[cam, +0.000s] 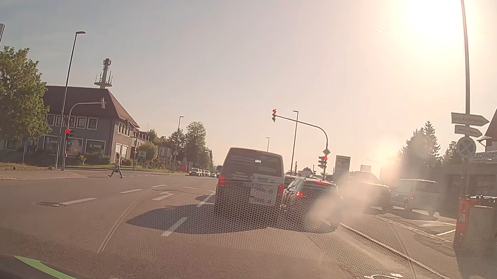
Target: Follow the waypoints while adhering to traffic rules and regulations
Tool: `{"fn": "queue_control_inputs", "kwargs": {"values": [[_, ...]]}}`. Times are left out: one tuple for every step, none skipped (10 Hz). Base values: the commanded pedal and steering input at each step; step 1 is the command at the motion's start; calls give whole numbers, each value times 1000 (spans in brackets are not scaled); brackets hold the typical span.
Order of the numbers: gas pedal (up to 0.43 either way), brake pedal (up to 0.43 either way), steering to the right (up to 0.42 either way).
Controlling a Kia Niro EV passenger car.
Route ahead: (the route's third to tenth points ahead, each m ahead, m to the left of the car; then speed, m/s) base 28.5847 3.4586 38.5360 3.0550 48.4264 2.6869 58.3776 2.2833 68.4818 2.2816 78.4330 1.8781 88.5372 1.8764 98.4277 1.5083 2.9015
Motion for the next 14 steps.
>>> {"fn": "queue_control_inputs", "kwargs": {"values": [[0, 6, -7], [0, 6, -7], [0, 6, -7], [0, 18, -7], [0, 49, -7], [0, 73, -7], [0, 91, -7], [0, 122, -7], [0, 165, -7], [0, 195, -7], [0, 207, -7], [0, 207, -7], [0, 213, -7], [0, 207, -7]]}}
